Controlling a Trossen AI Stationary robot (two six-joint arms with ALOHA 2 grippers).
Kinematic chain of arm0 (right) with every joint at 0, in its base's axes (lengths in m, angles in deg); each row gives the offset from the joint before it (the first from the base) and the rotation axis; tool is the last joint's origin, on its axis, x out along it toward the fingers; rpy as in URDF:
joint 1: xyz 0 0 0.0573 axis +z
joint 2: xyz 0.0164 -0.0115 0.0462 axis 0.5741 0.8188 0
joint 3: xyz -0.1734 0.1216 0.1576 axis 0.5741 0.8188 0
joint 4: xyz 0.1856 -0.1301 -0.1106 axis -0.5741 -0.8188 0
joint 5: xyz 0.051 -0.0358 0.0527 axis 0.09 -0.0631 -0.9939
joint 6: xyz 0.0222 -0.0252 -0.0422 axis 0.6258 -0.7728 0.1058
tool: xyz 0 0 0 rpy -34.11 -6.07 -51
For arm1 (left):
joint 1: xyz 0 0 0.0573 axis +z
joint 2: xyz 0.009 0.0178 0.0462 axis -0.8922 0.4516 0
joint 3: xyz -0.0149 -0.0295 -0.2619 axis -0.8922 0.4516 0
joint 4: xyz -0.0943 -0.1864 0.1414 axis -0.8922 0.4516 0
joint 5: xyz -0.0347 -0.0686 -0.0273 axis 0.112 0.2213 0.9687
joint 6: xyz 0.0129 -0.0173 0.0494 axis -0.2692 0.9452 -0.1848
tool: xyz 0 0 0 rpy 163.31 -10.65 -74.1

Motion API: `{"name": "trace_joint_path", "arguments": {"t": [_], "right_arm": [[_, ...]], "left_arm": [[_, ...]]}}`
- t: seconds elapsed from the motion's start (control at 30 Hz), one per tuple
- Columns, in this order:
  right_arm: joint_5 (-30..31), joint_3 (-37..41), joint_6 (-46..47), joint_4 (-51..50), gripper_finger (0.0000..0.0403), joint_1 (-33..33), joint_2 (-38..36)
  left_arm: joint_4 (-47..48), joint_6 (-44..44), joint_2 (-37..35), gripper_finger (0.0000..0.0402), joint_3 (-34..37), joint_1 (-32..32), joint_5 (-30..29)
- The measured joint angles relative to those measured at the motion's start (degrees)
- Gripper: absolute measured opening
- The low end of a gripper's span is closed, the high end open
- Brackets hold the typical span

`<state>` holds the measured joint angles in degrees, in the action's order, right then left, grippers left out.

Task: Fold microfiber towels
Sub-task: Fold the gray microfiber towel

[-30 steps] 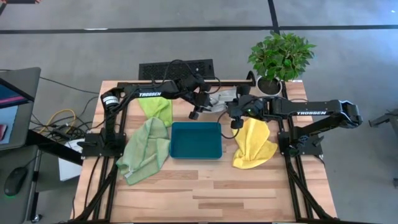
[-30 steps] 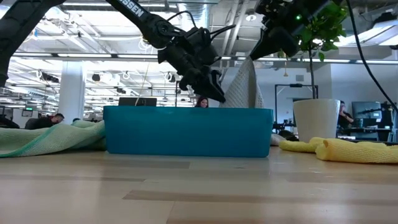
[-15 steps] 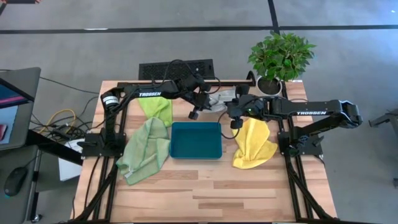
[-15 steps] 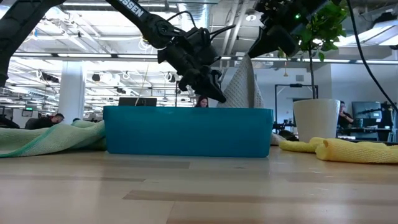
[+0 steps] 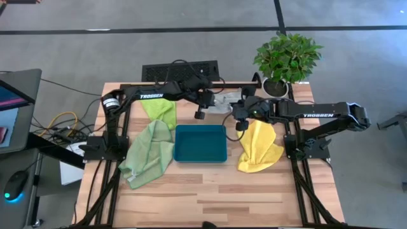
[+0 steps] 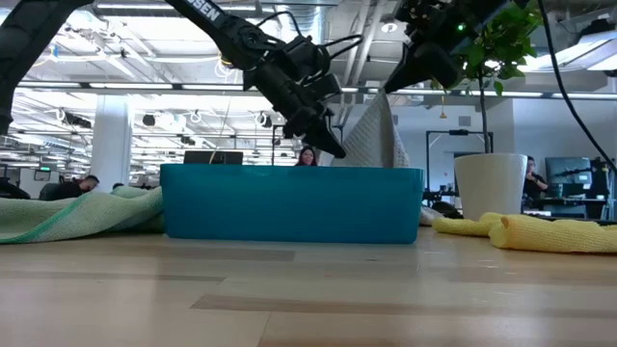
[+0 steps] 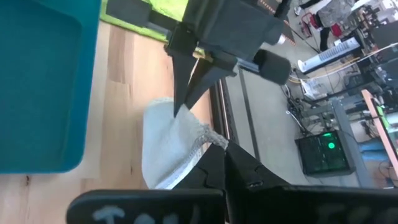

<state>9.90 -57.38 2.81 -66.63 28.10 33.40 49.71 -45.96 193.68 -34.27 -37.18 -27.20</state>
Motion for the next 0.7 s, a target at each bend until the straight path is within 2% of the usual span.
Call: {"name": "trace_joint_path", "arguments": {"t": [0.5,0.7], "right_arm": [[2.2,0.0,1.5,0.5,0.0012,-0.9,0.0],[9.5,0.0,2.6,3.1,0.0012,-2.2,0.0]], "left_arm": [[6.2,6.4,-8.7,0.0,0.0,0.4,-4.5],[8.7,9.4,-12.4,0.0,0.0,0.3,-10.6]]}}
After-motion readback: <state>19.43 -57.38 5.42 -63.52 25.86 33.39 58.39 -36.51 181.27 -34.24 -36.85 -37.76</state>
